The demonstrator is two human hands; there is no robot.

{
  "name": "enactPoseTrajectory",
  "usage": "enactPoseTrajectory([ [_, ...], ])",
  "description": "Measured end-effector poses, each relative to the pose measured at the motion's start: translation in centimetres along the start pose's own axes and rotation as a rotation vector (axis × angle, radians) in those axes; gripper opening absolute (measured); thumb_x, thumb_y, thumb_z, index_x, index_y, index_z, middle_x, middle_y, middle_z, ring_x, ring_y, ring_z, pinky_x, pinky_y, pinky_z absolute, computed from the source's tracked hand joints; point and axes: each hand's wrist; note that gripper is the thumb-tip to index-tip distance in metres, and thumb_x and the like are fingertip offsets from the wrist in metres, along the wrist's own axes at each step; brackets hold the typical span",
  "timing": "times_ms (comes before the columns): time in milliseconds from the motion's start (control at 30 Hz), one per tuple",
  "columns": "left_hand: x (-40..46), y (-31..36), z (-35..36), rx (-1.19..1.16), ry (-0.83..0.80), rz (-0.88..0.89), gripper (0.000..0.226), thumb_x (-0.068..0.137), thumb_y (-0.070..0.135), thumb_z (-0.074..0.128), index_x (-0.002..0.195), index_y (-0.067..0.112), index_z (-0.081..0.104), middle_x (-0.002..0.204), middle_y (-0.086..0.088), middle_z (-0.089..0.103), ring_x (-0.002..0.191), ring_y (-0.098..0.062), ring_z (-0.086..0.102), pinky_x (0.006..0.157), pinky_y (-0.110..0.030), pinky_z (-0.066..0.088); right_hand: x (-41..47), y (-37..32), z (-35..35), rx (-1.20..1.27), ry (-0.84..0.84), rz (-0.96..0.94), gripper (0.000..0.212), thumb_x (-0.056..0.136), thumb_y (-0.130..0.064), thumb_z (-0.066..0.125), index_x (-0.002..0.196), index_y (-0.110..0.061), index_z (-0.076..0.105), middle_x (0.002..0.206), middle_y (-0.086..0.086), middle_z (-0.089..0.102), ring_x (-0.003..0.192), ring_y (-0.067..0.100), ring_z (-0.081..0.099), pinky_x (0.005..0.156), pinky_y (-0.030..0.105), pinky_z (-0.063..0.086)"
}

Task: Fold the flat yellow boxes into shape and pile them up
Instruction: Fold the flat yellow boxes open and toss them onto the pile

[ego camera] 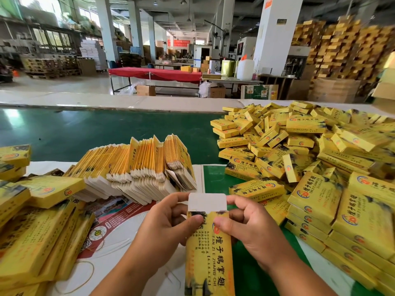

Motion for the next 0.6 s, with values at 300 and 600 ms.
enactPoseTrajectory([
  [300,0.08,-0.08,-0.18,-0.01,-0.025,0.007,0.015,0.077,0.025,0.071,0.092,0.024,0.065,0.087,-0.017,0.073,0.076,-0.034,0.07,0.052,-0.027,0.049,0.14,0.15,0.02,-0.004,0.031,-0.041,0.028,0.075,-0.04,0.076,0.098,-0.026,0.07,0.081,0.013,0.077,0.07,0.027,0.075,0.047,0.025,0.051],
  [600,-0.18,0.13,0.27,-0.008,-0.008,0.017,0.014,0.078,0.028,0.067,0.082,0.015,0.064,0.075,-0.01,0.07,0.071,-0.022,0.067,0.062,-0.029,0.052,0.05,0.05,0.05,-0.011,0.034,-0.09,0.008,0.081,-0.022,0.074,0.088,-0.019,0.072,0.075,0.012,0.075,0.065,0.022,0.073,0.048,0.022,0.051],
])
Point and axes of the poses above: each hand's wrist, its own x-axis towards the middle knuckle, its own z-axis out of the palm, y = z × x
